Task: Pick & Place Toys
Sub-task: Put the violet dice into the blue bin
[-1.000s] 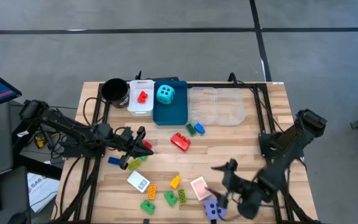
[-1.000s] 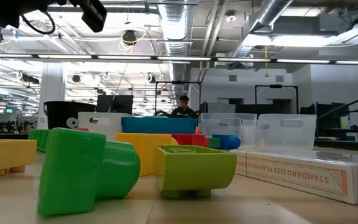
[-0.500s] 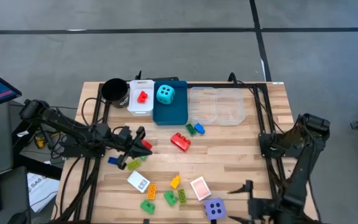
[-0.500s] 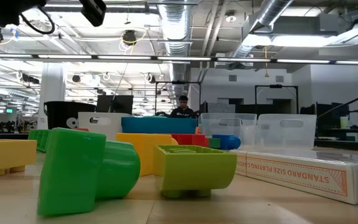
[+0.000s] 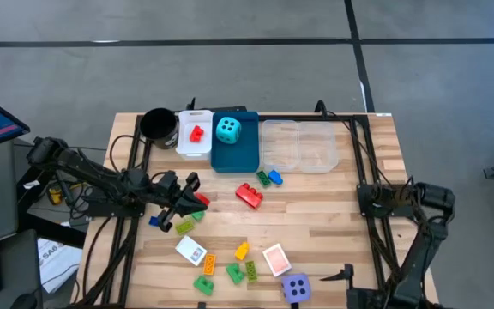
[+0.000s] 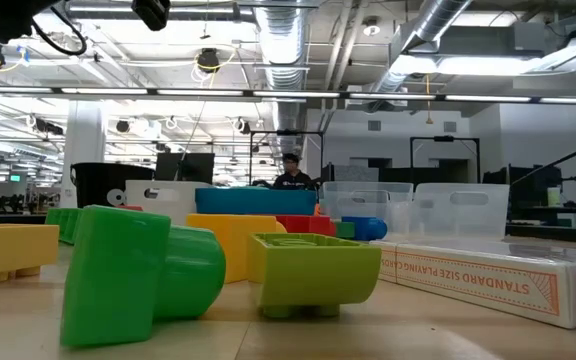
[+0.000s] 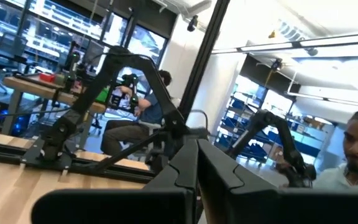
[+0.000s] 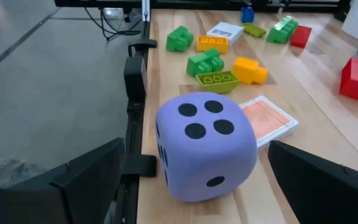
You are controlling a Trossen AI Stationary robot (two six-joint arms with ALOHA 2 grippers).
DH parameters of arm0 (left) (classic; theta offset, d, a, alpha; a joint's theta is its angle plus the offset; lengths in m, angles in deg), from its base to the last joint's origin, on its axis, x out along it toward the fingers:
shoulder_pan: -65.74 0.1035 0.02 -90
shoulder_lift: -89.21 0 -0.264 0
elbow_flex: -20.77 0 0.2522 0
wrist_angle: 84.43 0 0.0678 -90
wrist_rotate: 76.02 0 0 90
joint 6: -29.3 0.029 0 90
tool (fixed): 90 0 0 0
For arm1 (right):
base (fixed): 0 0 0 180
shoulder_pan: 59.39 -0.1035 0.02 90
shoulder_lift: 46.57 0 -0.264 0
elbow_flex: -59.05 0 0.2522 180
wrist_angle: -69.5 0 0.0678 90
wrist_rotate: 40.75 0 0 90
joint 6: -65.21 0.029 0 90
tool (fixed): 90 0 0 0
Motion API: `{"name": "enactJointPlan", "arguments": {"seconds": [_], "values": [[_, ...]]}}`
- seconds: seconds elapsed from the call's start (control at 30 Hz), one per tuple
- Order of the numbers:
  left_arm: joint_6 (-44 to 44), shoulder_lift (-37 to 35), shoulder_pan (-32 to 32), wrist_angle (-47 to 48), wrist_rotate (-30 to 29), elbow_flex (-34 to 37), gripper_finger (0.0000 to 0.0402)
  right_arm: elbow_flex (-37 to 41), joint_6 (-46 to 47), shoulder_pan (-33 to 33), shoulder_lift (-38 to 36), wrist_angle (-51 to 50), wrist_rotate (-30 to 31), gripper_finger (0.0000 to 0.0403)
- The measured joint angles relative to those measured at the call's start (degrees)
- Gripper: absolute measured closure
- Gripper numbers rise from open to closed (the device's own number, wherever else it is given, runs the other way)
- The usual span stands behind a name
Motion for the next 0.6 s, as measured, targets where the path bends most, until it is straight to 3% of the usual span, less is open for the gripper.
{"name": "enactJointPlan", "arguments": {"seconds": [0.6], "values": [[0.02, 0.0, -2.83, -0.04, -2.76, 0.0, 0.0402, -0.02, 4.5, 0.1, 1.87, -2.09, 4.43, 0.0031]]}}
